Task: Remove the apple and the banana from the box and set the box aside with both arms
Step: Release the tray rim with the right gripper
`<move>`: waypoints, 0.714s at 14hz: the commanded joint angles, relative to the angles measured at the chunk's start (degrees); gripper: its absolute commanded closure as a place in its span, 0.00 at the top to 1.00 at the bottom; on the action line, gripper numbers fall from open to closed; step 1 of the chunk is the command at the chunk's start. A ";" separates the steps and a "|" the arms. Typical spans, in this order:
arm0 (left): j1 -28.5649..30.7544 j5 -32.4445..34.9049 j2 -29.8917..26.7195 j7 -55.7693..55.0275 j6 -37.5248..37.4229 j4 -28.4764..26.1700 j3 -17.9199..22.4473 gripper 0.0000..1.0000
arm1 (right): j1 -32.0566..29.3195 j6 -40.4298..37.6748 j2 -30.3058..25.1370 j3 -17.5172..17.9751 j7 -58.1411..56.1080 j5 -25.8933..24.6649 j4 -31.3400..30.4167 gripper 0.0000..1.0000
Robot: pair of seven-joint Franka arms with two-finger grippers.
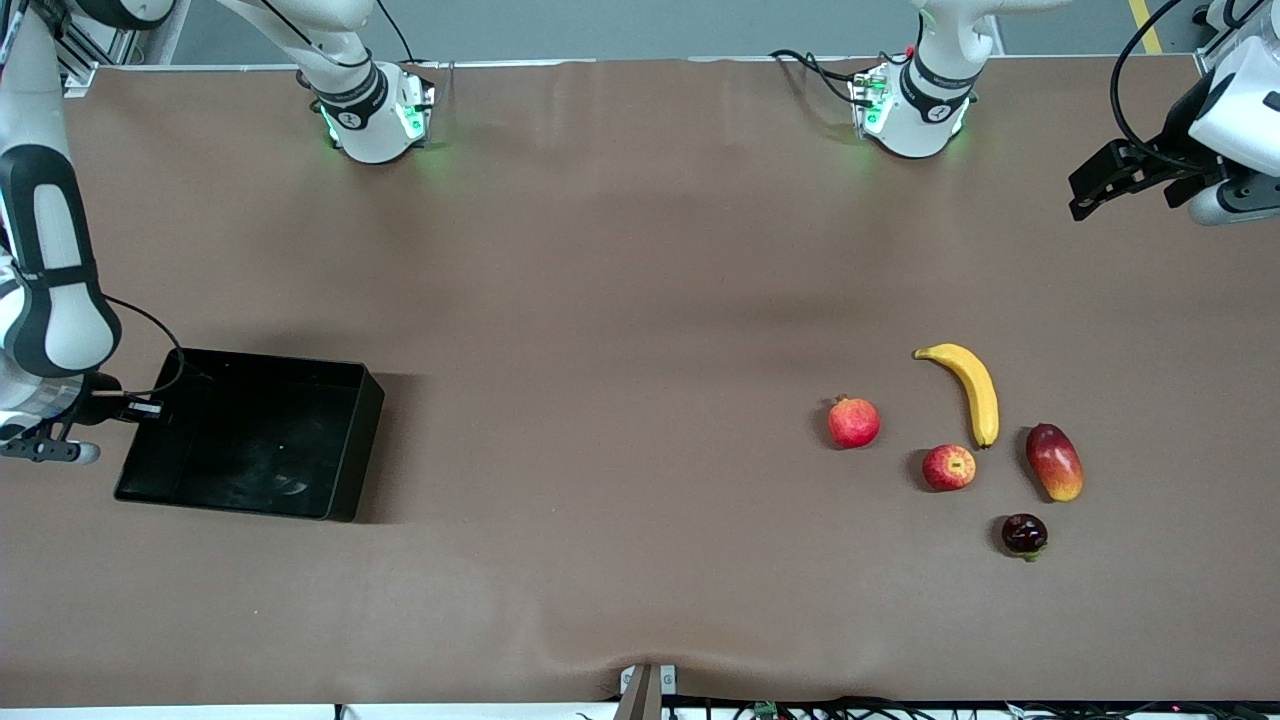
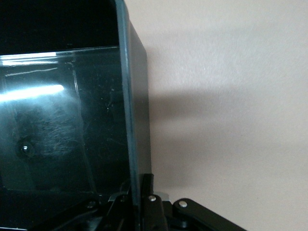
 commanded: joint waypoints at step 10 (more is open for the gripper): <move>0.44 1.03 -0.96 -0.13 -0.82 -0.46 -0.49 1.00 | 4.81 -4.46 -5.51 1.11 1.25 0.27 1.87 1.00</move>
